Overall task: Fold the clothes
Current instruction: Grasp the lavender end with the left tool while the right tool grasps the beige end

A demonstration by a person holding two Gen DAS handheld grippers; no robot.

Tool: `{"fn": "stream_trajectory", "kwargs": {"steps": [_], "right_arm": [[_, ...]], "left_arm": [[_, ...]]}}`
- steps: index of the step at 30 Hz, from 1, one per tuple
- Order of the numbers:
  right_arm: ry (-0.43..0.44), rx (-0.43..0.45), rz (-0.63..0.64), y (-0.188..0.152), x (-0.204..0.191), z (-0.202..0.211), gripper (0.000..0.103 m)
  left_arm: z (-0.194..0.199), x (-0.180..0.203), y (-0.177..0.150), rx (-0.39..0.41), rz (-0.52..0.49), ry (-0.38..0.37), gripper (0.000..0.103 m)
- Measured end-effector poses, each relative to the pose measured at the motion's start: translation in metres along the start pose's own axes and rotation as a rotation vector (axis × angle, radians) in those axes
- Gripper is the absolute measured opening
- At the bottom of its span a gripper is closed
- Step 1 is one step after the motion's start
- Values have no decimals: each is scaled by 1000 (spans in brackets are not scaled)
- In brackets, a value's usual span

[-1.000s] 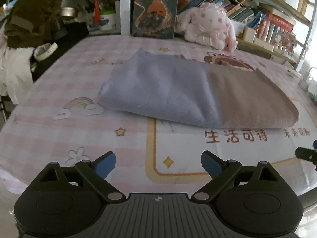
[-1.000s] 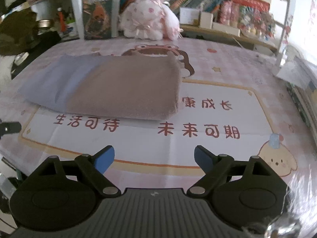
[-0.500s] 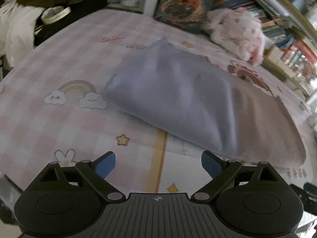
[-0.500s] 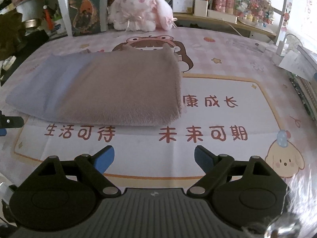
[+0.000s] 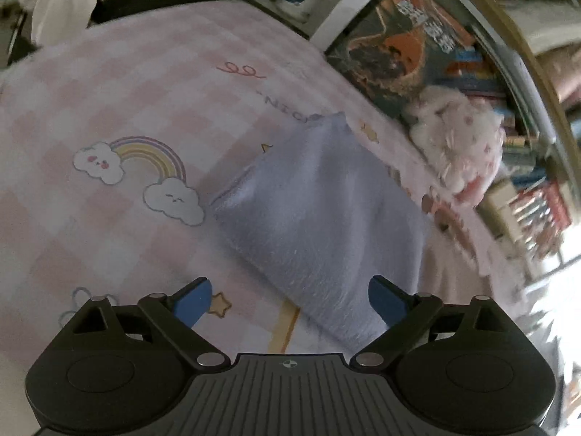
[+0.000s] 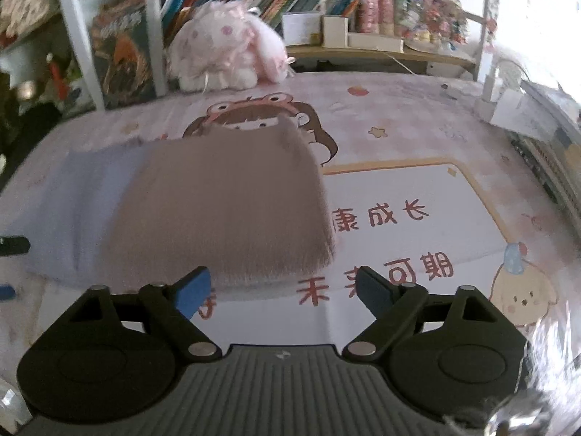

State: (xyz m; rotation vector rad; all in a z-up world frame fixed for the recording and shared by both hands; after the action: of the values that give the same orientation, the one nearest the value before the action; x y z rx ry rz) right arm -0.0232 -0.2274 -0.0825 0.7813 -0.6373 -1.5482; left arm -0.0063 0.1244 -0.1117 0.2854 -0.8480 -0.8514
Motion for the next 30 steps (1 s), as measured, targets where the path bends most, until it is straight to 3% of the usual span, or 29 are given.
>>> {"fn": "stream_trajectory", "kwargs": {"steps": [5, 9, 14, 18, 22, 25, 28, 30], "right_arm": [[-18, -12, -68, 14, 15, -6, 67], [-25, -8, -85, 29, 28, -18, 65], [8, -36, -71, 43, 43, -44, 51], [93, -87, -50, 46, 44, -62, 44], [173, -153, -37, 43, 42, -79, 23], [220, -176, -6, 41, 36, -85, 17], [251, -188, 15, 40, 35, -89, 16], [261, -190, 22, 40, 34, -91, 15]], "left_arm": [[-4, -6, 9, 18, 148, -27, 93], [-11, -8, 18, 39, 216, -27, 93], [-16, -12, 24, 96, 307, 4, 89], [-17, -18, 26, 150, 402, 36, 72], [-20, -24, 27, 194, 481, 70, 50], [-23, -25, 27, 215, 460, 108, 17], [-19, -5, 33, 253, 296, 127, 9], [-2, 30, 39, 335, 97, 51, 9]]}}
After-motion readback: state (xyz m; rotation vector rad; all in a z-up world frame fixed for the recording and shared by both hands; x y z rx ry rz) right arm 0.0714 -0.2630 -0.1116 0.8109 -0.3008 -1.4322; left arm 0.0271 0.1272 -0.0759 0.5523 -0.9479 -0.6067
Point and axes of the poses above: each gripper's, at about its wrist camera, not at the fingertips, and z roughly against the way its jaws point, x to its right, y to its top, the point moved 8 cm from there along -z, roughly the way its jaws point, and after that the axes turned 9 degrees about x, right-handed, at the moved point
